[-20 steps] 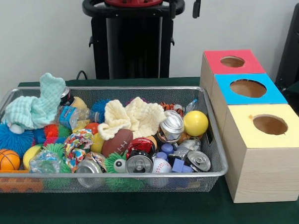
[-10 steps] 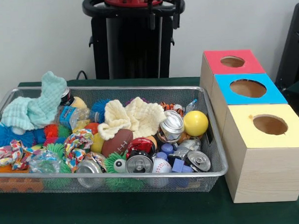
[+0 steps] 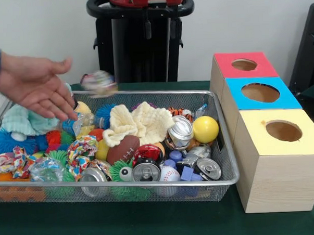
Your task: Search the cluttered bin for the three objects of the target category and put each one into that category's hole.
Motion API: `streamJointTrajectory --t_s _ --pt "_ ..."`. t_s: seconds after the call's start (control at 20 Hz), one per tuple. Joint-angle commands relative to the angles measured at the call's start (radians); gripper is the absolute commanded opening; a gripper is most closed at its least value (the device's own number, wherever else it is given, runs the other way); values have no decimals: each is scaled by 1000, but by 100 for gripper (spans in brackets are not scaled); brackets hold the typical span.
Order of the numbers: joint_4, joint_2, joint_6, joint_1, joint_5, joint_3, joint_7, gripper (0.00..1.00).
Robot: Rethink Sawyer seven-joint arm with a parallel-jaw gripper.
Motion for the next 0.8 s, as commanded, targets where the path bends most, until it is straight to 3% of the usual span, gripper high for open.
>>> streamJointTrajectory --t_s 0.05,0.45,0.8 --pt "-93 54 60 -82 -62 143 -159 100" --pt "-191 143 187 -126 -109 178 -157 100" --pt "-263 216 177 -144 -164 207 -157 100"
